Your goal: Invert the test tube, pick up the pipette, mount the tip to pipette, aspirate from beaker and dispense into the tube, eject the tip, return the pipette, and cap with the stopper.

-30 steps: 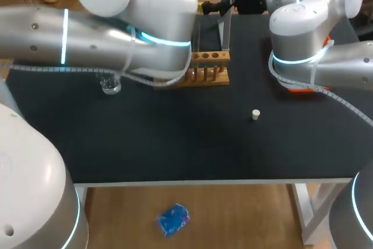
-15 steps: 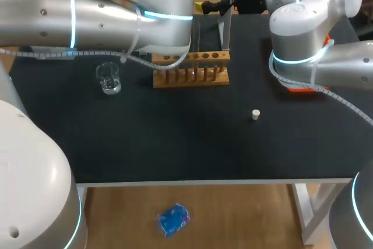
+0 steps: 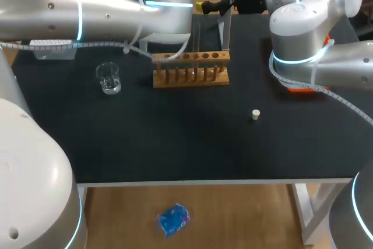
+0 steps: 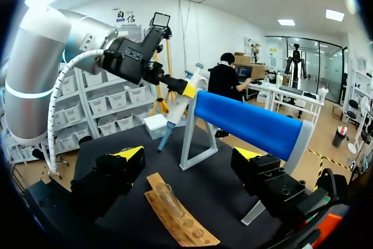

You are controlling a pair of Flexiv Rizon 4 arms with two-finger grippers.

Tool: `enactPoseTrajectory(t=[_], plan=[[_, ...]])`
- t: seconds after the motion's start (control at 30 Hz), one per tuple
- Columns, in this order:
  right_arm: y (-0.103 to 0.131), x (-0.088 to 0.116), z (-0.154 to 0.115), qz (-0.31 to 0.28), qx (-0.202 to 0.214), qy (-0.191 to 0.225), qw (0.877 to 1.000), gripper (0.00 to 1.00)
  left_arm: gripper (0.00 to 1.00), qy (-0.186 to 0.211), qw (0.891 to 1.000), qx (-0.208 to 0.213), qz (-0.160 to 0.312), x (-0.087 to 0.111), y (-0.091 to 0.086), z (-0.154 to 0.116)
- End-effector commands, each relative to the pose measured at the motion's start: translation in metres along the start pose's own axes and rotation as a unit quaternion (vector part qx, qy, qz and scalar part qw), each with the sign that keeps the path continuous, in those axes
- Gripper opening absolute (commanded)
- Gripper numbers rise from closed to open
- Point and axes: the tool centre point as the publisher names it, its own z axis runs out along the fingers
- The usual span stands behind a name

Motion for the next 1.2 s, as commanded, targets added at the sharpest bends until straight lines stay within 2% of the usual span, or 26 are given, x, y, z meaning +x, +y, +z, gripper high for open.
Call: enactPoseTrajectory(t=[0.03, 0.47, 1.2], plan=[[0.001, 0.0, -0.001, 0.0, 0.002, 0.001, 1.0, 1.0, 0.0, -0.005, 1.0, -0.004, -0.001, -0.002, -0.008, 0.01], [0.001, 0.0, -0.001, 0.0, 0.002, 0.001, 1.0, 1.0, 0.0, -0.017, 1.0, -0.01, -0.001, -0.009, -0.016, 0.026], [0.001, 0.0, -0.001, 0.0, 0.002, 0.001, 1.0, 1.0, 0.0, -0.023, 0.999, -0.029, -0.002, -0.015, -0.011, 0.041]])
